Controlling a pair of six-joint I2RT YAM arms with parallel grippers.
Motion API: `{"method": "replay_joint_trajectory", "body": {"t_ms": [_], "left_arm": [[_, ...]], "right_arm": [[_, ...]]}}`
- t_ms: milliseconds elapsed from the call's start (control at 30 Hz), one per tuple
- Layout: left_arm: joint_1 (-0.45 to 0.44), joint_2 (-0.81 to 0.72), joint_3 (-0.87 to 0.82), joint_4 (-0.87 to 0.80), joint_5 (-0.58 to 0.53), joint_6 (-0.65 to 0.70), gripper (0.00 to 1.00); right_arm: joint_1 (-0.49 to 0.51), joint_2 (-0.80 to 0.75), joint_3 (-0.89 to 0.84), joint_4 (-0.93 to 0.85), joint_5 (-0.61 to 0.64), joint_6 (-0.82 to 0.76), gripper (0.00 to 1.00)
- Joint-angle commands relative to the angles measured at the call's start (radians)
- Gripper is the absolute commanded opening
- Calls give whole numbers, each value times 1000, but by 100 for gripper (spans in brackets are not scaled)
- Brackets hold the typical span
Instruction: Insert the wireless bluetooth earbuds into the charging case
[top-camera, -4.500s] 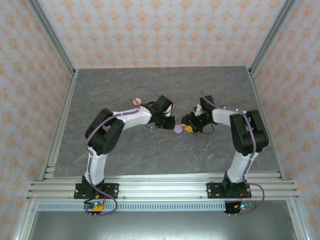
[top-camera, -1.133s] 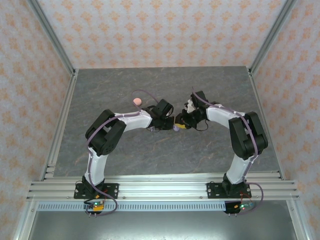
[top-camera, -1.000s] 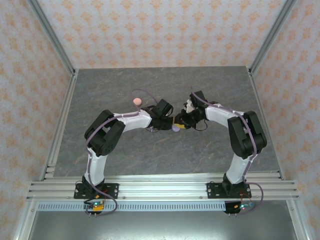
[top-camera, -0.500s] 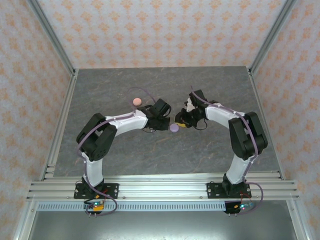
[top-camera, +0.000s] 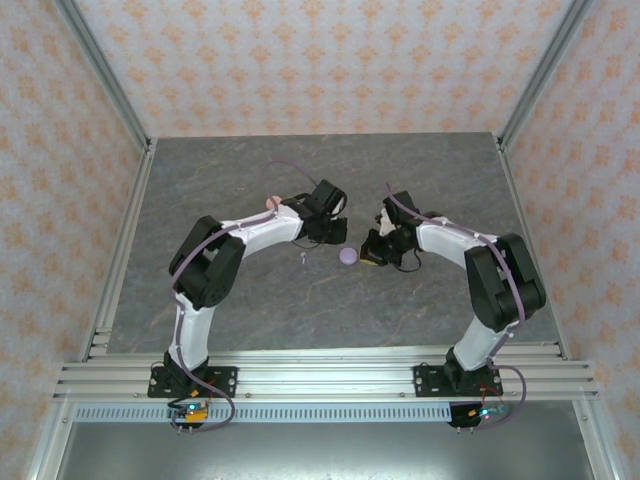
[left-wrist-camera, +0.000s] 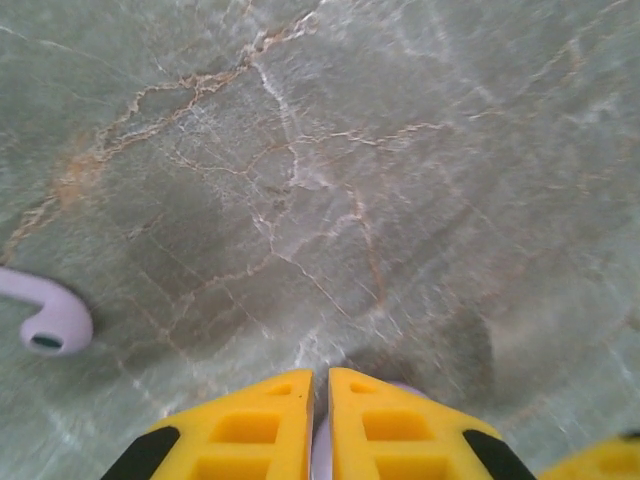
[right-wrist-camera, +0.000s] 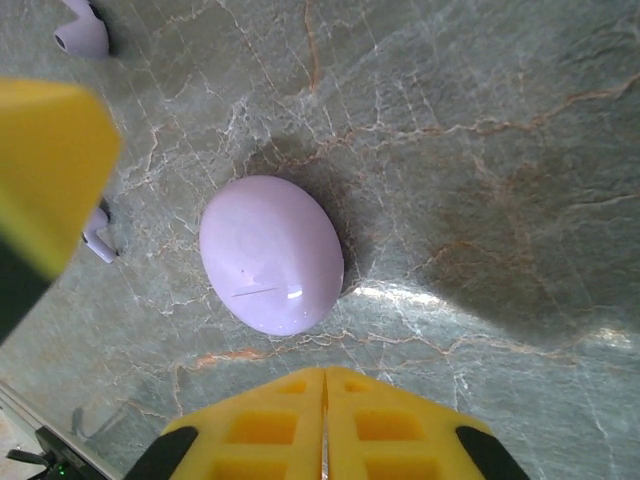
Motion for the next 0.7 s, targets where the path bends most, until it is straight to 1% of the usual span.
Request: {"method": "replay_joint_trajectory", "body": {"t_ms": [0,67,200,333,667], "left_arm": [[1,53,62,-31,31,23,15],[0,78,83,-36,34,19,18],[0,106,104,-42,34,10,19],[0,109,90,-49,45,9,19],[-19,2,-87,0,69,2,17]], "right_arm": [[9,27,-20,13,-18,-2,7],[14,45,-18,20,-19,1,7],[27,78,-3,22,-9,8,6],[27,102,13,28,13,22,6],[27,150,84,-6,90,28,6]]}}
